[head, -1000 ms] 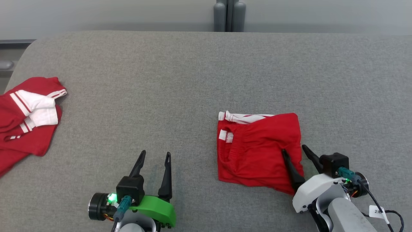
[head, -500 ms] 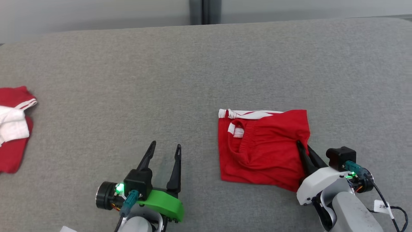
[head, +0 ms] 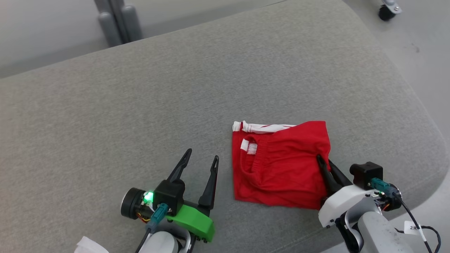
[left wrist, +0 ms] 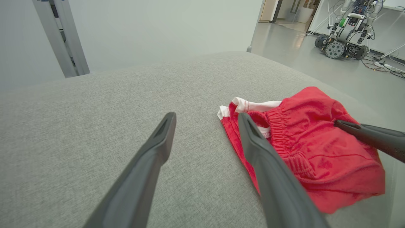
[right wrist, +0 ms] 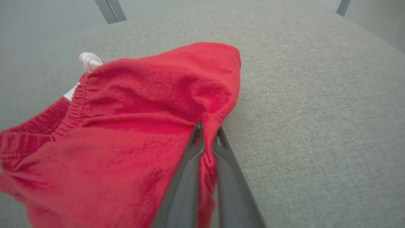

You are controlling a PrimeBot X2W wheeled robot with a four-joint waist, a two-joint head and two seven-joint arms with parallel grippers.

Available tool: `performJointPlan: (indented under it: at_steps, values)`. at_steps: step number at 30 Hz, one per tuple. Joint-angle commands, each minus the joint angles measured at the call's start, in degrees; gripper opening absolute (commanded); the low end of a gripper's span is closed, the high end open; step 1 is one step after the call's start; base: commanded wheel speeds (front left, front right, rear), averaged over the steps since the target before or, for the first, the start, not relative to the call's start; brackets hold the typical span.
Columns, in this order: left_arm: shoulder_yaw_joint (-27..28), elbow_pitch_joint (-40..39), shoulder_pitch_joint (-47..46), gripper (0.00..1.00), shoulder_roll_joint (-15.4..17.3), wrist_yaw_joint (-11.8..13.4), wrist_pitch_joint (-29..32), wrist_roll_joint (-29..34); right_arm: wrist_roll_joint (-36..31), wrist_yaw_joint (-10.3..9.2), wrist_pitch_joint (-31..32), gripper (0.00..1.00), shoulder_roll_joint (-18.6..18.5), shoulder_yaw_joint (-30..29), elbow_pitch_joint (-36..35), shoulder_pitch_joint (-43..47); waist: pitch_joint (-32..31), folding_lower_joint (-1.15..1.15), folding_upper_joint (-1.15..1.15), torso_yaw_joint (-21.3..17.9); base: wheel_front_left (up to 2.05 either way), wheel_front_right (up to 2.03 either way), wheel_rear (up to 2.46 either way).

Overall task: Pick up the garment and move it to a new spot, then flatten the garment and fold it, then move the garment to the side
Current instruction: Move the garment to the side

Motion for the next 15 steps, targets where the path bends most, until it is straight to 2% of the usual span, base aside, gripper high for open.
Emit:
performJointPlan:
  at_steps: [1,7,13,15]
  values:
    - [0.2,0.3,-0.8,1.00,0.4,-0.2,0.0,0.6,0.2,-0.11,0.0,0.00,-0.1,0.7,-0.3,0.3,0.5,0.00,0.00,-8.5,0.00,0.00,0.00]
    - [-0.1,0.9,-1.2,1.00,0.4,-0.6,0.0,1.2,-2.8,-0.11,0.0,0.00,-0.1,1.3,-1.0,-0.9,1.7,0.00,0.00,-10.2,0.00,0.00,0.00]
    - [0.8,1.6,-2.5,1.00,0.4,-0.6,0.0,2.1,-8.1,-0.11,0.0,0.00,-0.3,0.9,-0.5,-6.6,4.8,0.00,0.00,-8.2,0.00,0.00,0.00]
    - [1.3,1.9,-3.0,1.00,0.4,-1.0,0.0,2.8,-9.8,-0.11,0.0,0.00,-1.3,0.7,0.1,-9.5,6.3,0.00,0.00,-7.1,0.00,0.00,0.00]
